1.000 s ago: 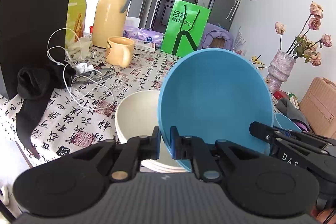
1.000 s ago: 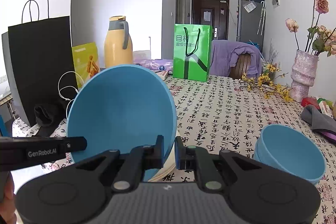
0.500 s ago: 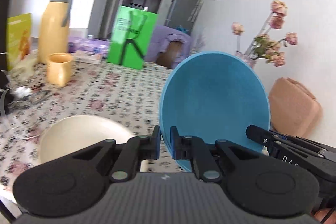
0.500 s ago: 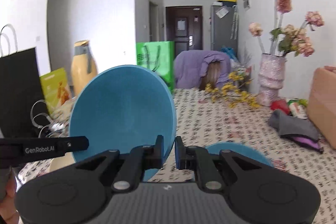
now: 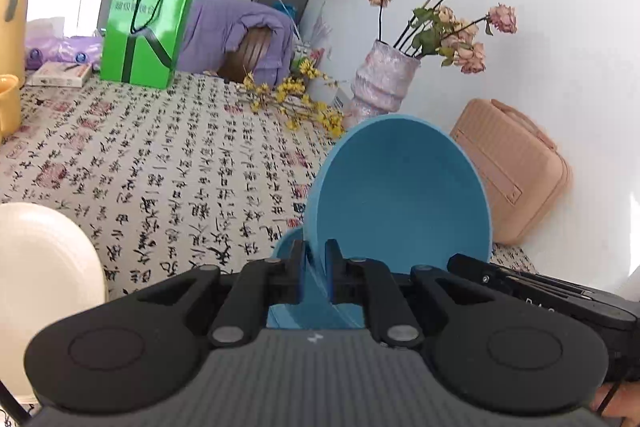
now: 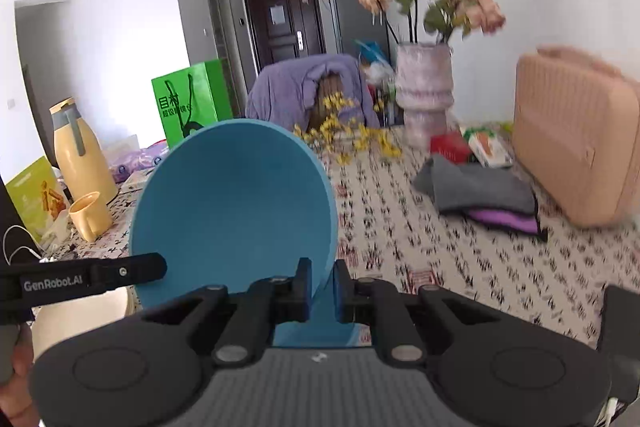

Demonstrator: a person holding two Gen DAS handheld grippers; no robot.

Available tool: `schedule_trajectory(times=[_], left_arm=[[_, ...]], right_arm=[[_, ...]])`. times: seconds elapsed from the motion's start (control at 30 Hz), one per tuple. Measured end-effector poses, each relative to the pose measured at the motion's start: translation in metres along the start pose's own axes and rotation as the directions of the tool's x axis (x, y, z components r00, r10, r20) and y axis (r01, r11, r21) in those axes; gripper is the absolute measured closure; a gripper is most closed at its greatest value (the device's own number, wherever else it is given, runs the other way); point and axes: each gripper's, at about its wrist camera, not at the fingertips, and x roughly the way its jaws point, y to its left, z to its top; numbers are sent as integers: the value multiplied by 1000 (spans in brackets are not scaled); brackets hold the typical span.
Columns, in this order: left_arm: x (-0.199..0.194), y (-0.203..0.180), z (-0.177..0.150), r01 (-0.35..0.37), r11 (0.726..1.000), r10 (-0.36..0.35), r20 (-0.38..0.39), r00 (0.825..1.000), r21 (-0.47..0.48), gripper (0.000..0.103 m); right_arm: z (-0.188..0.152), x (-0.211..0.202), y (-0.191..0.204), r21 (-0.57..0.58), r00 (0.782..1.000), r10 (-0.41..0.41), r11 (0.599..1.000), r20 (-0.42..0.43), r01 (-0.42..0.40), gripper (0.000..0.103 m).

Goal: Organize plates and bowls
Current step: 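Lower the bowl into the nested bowls and open both grippers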

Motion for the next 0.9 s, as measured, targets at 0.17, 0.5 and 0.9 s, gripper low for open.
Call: schedule_trajectory(times=[0.17,0.5,0.9], left_arm=[[6,5,-5,1,1000,-2,-51,999,-24,93],[13,13,-9,5,997,-13,-111,994,-73,87],[16,15,-6,3,995,-13,-100,995,-95,82]], right_arm=[[-8,9,-18,56,996,61,997,-65,-57,91],[-12,23,-37,163,980,152,978,-128,-130,84],[-11,28,-32,127,977,147,984,-153,-128,79]])
